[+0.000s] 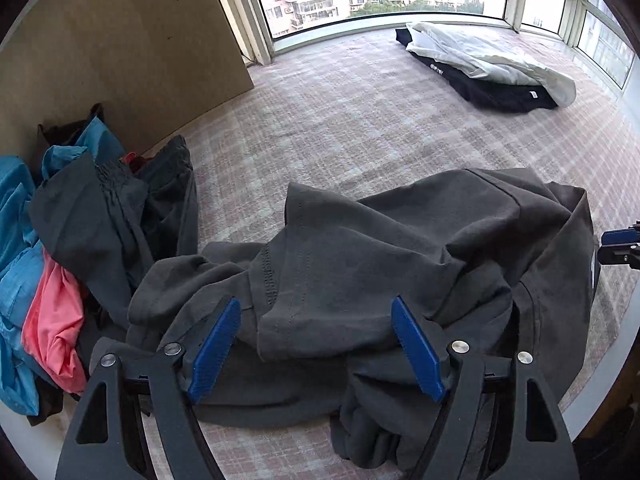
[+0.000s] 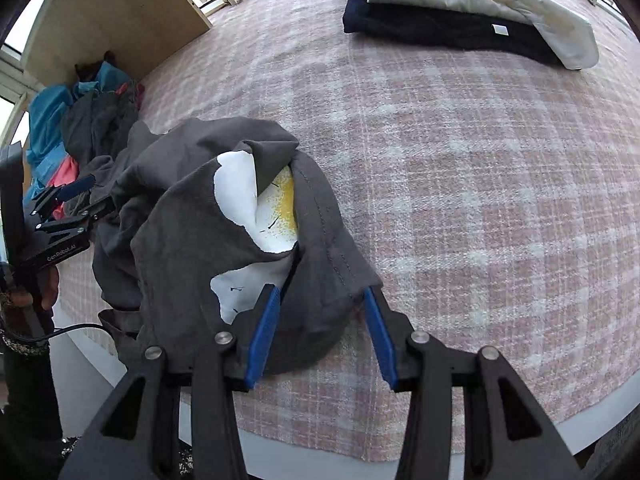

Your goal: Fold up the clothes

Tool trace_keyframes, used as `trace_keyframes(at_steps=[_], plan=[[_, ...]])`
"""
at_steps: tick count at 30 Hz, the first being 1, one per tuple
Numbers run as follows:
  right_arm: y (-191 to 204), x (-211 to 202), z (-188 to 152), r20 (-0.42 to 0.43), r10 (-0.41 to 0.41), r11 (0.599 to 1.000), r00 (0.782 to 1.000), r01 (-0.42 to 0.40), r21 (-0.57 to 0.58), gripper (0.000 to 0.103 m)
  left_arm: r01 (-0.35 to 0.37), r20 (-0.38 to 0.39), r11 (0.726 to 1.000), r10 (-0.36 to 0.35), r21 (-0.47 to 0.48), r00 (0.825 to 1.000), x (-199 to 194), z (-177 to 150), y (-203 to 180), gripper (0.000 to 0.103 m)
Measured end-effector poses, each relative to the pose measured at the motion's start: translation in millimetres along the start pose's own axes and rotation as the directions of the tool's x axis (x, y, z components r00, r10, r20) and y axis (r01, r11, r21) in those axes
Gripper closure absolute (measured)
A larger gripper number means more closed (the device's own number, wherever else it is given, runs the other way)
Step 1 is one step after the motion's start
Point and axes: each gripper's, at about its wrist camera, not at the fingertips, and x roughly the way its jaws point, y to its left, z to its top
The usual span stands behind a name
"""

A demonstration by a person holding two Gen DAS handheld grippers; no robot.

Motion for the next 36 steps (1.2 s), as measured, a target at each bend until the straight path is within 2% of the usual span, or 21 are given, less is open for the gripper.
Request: trace_keyframes(at_steps=[1,3,5,6,7,9,10,15,17,20,22,23,24,25,27,28,30,32,34,35,36], plan=[[11,-1,1,0.008,0.003,1.0,1.0,-0.003,-0.026,0.059,-0.014,-0.02,1.0,0.014,0.023,1.0,9,3,-8,0.027],[34,-2,2,0.027,-0.002,0.996,1.0,0.004,-0.09,0.058,-0.055,-0.044,0.996,0.058,0.073,0.997,22,4,-18,0.04],[46,7,4,0.042,-0.014,0.994,0.999,0.019,-0.109,0.058,-0.02,-0.048,0.995,0.024,0.097,0.999,27,4,-23,0.073],[52,12,5,0.05,-0.021,0.993,0.999,0.027,-0.115,0.058,0.007,-0.048,0.995,-0.002,0.098,0.999,28,4,-23,0.077],[57,18,7,0.057,-0.028,0.992,0.998,0.035,-0.12,0.067,0.012,-0.047,0.996,-0.007,0.092,0.999,28,5,-22,0.079],[63,21,8,0.052,0.001,0.992,0.999,0.006,-0.124,0.094,0.013,-0.041,0.996,-0.01,0.085,0.999,28,7,-19,0.089],[66,17,8,0.07,0.005,0.991,0.998,0.005,-0.132,0.095,0.014,-0.032,0.997,-0.012,0.082,0.999,26,8,-16,0.095],[56,-38,15,0.194,0.057,0.996,0.979,-0.041,-0.085,0.099,0.022,0.015,0.999,-0.022,0.034,1.0,9,10,14,0.1],[53,-69,21,0.267,0.018,0.998,0.964,0.0,-0.064,0.099,0.044,0.036,0.999,-0.044,-0.019,0.998,1,13,36,0.1],[45,-117,32,0.406,-0.068,0.997,0.911,0.081,-0.013,0.1,0.032,0.086,0.995,-0.024,-0.098,0.996,-17,15,71,0.1],[35,-135,47,0.492,-0.246,0.967,0.835,0.247,0.065,0.099,-0.005,0.127,0.989,0.024,-0.149,0.992,-32,15,93,0.101],[29,-133,56,0.486,-0.367,0.928,0.793,0.352,0.126,0.097,-0.046,0.136,0.986,0.068,-0.163,0.988,-37,15,103,0.101],[21,-124,65,0.431,-0.4,0.916,0.809,0.372,0.153,0.09,-0.089,0.142,0.98,0.115,-0.178,0.983,-41,14,113,0.102],[12,-113,73,0.361,-0.397,0.918,0.844,0.36,0.168,0.088,-0.149,0.131,0.97,0.176,-0.194,0.976,-38,15,124,0.102],[18,-91,60,0.285,-0.246,0.967,0.926,0.214,0.141,0.084,-0.218,0.083,0.954,0.239,-0.204,0.967,-27,14,141,0.1],[23,-80,52,0.25,-0.155,0.984,0.956,0.126,0.127,0.075,-0.235,0.062,0.951,0.252,-0.202,0.966,-23,12,147,0.097],[50,-56,25,0.209,-0.074,0.995,0.975,0.057,0.087,0.057,-0.199,0.079,0.966,0.214,-0.168,0.974,-26,5,143,0.095],[83,-28,0,0.168,-0.023,0.998,0.985,0.015,0.053,0.055,-0.125,0.115,0.989,0.134,-0.081,0.984,-32,0,122,0.073],[113,0,-15,0.114,0.047,0.998,0.992,-0.05,0.031,0.055,-0.046,0.136,0.999,0.045,0.009,0.99,-33,-1,95,0.063],[126,13,-18,0.095,0.061,0.998,0.994,-0.063,0.016,0.055,-0.012,0.133,0.998,0.004,0.057,0.991,-32,1,81,0.062],[137,22,-16,0.092,0.032,0.999,0.995,-0.032,-0.002,0.055,0.019,0.13,0.995,-0.032,0.103,0.991,-30,3,67,0.062]])
